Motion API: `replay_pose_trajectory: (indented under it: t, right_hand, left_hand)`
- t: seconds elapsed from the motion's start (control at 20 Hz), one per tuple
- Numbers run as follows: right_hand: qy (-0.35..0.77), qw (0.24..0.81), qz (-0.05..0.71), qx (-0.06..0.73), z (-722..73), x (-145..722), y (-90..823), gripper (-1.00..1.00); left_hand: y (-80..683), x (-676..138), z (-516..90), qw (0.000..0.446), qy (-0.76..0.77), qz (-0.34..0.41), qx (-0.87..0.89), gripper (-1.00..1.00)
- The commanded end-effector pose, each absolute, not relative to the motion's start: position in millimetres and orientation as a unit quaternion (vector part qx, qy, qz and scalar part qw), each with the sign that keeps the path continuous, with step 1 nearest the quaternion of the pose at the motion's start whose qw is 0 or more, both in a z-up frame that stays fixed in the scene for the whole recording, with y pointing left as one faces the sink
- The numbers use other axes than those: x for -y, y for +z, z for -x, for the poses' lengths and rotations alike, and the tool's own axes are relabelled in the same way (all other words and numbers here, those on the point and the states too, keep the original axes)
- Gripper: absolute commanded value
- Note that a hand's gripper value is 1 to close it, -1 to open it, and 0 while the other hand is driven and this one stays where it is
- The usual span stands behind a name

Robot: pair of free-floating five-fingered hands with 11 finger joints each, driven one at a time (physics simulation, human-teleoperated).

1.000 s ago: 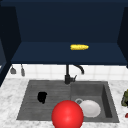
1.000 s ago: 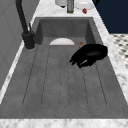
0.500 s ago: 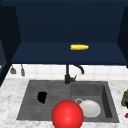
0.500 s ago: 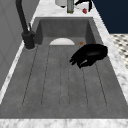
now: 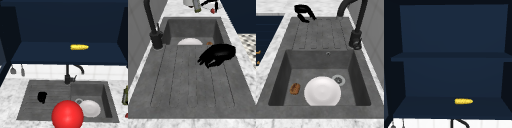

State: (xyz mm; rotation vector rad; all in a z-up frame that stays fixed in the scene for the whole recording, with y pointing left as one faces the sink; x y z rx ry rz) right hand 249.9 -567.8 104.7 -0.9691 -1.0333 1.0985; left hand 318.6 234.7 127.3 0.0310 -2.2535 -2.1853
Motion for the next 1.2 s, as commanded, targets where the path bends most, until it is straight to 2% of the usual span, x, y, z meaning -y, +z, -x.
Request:
replay_pose_trajectory:
  t: [0.0, 0.25, 0.4, 0.8, 1.15]
  right_hand:
    - [0.476, 0.641, 0.421, 0.431, -228, 568, 85, -1.00]
    - [0.432, 0.599, 0.466, 0.487, -194, 562, 94, -1.00]
    - [0.423, 0.594, 0.478, 0.489, -172, 554, 103, -1.00]
    - [0.479, 0.642, 0.435, 0.412, -155, 531, 107, -1.00]
    - [0.534, 0.667, 0.382, 0.352, -186, 532, 112, -1.00]
  left_hand:
    - [127, -235, -319, 0.001, -0.696, -0.010, 0.718, 0.00]
    - [127, -235, -319, 0.001, -0.696, -0.010, 0.718, 0.00]
    - [127, -235, -319, 0.001, -0.696, -0.010, 0.718, 0.00]
    - [127, -235, -319, 0.001, -0.696, -0.010, 0.718, 0.00]
    - [127, -235, -319, 0.001, -0.696, -0.010, 0.718, 0.00]
